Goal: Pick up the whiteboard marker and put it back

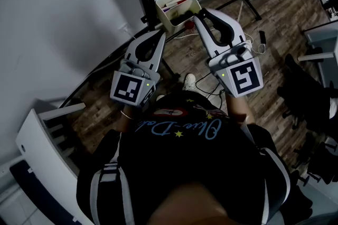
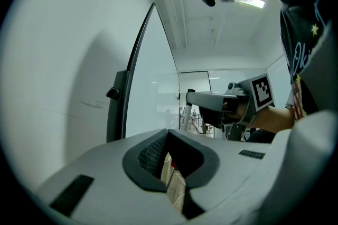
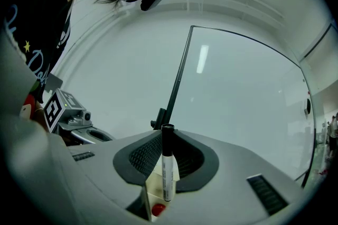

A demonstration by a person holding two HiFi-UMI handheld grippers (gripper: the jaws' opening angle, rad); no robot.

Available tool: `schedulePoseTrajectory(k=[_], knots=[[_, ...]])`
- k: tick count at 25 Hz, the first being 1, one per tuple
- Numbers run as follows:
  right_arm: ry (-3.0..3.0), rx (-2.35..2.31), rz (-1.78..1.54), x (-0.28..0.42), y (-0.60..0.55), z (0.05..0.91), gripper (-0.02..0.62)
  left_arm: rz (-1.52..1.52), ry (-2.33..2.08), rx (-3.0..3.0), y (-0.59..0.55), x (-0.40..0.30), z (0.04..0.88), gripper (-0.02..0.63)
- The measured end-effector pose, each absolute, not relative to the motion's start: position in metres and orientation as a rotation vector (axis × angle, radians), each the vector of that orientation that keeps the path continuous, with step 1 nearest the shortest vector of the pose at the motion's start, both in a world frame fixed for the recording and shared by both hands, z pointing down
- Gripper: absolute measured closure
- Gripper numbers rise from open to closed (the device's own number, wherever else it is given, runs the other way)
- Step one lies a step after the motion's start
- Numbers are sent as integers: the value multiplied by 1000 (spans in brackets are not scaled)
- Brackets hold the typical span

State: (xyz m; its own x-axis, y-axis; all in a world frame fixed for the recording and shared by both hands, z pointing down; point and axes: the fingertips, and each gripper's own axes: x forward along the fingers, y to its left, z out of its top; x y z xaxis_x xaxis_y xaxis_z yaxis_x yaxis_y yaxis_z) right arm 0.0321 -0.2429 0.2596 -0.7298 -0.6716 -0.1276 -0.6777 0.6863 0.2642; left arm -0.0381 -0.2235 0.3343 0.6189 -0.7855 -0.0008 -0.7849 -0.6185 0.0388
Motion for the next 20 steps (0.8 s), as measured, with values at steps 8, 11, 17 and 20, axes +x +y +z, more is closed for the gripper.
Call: schedulePoseTrajectory(k=[8, 11, 17, 20], knots=[[2873, -1134, 463, 30, -244, 260, 523, -42, -1356, 2804, -225, -38, 332, 607], [2873, -1134, 459, 30, -245, 260, 523, -42, -1357, 2801, -226, -38, 332, 607], [2871, -1133, 461, 31, -247, 260, 523, 21, -1355, 2767, -226, -39, 339, 607], [2870, -1133, 462, 32, -247, 260, 523, -19, -1360, 2789, -227, -38, 335, 607]])
